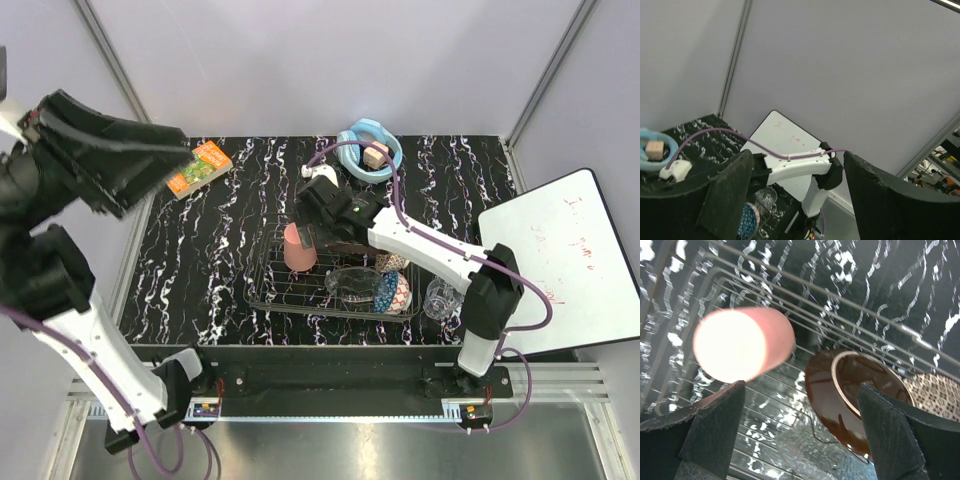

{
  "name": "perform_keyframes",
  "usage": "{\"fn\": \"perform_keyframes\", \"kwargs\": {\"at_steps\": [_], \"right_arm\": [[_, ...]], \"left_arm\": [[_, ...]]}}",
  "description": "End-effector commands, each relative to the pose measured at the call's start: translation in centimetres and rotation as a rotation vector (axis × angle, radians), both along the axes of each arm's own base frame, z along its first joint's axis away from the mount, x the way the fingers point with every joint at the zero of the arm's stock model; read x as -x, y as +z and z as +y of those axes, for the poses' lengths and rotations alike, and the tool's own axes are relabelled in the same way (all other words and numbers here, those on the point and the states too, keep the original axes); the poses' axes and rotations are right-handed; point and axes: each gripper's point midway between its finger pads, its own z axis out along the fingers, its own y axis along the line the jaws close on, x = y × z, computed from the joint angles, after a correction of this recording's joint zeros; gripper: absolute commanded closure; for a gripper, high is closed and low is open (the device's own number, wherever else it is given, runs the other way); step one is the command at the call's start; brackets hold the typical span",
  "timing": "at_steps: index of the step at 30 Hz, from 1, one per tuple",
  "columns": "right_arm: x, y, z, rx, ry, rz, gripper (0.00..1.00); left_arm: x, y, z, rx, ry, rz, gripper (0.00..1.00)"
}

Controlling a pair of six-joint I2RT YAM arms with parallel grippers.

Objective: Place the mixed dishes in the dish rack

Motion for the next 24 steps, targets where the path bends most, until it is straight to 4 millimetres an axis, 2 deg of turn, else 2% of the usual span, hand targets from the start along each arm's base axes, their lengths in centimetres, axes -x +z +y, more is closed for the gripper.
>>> {"fn": "perform_keyframes", "kwargs": {"at_steps": [1, 3, 4, 6, 7, 8, 10, 11, 12, 14, 15, 16, 17, 18, 19, 21, 22, 24], "right_arm": [[0.2, 2.3, -1.3, -0.041, -0.053, -0.064, 0.0], [0.4, 2.4, -1.7, -0.042, -0.06, -0.069, 0.0], [0.4, 2.3, -1.8, -0.04, -0.067, -0.074, 0.0], [0.3, 2.3, -1.8, -0.041, -0.07, -0.074, 0.0], [0.3, 2.3, -1.8, -0.044, -0.07, -0.076, 0.01], [0.3, 2.3, -1.7, -0.042, -0.071, -0.074, 0.0], [0.1, 2.3, -1.5, -0.045, -0.072, -0.074, 0.0], [0.1, 2.2, -1.5, -0.045, -0.071, -0.073, 0.0], [0.0, 2.1, -1.4, -0.041, -0.071, -0.073, 0.0], [-0.1, 2.1, -1.5, -0.036, -0.071, -0.078, 0.0], [0.0, 2.1, -1.5, -0.034, -0.07, -0.076, 0.0], [-0.1, 1.9, -1.6, -0.029, -0.073, -0.078, 0.0], [-0.1, 1.9, -1.6, -0.029, -0.075, -0.079, 0.0], [-0.1, 1.8, -1.8, -0.023, -0.078, -0.081, 0.0], [-0.2, 1.6, -1.9, -0.018, -0.083, -0.082, 0.0], [-0.3, 1.4, -2.3, -0.003, -0.093, -0.089, 0.01], [-0.4, 1.2, -2.7, 0.007, -0.1, -0.088, 0.0], [-0.8, 1.4, -3.9, -0.002, -0.134, -0.091, 0.0]], "left_arm": [[-5.2, -4.8, 2.6, -0.049, -0.032, 0.178, 0.28], [-6.6, -6.3, 3.3, -0.038, -0.034, 0.216, 0.27], [-8.1, -7.8, 3.9, -0.007, -0.042, 0.274, 0.26], [-8.3, -8.8, 3.7, -0.012, -0.046, 0.254, 0.21], [-9.3, -10.0, 4.0, 0.005, -0.045, 0.278, 0.21], [-9.6, -10.4, 4.1, -0.037, -0.029, 0.205, 0.2], [-11.8, -11.9, 5.2, -0.015, 0.06, 0.245, 0.22], [-13.3, -13.1, 5.9, -0.088, 0.123, 0.168, 0.25], [-15.9, -15.0, 7.2, -0.064, 0.227, 0.26, 0.27], [-18.5, -17.6, 7.4, -0.192, 0.302, 0.228, 0.33], [-20.9, -20.5, 9.0, -0.251, 0.453, 0.326, 0.35], [-21.8, -21.9, 9.1, -0.309, 0.502, 0.329, 0.36], [-22.1, -23.1, 7.3, -0.409, 0.489, 0.28, 0.38], [-23.2, -24.1, 8.8, -0.472, 0.635, 0.281, 0.38], [-23.3, -25.7, 7.0, -0.531, 0.611, 0.275, 0.39], [-24.6, -26.7, 8.3, -0.587, 0.748, 0.267, 0.35], [-25.0, -28.7, 7.9, -0.617, 0.743, 0.29, 0.36], [-26.1, -29.8, 9.0, -0.653, 0.84, 0.287, 0.37]]}}
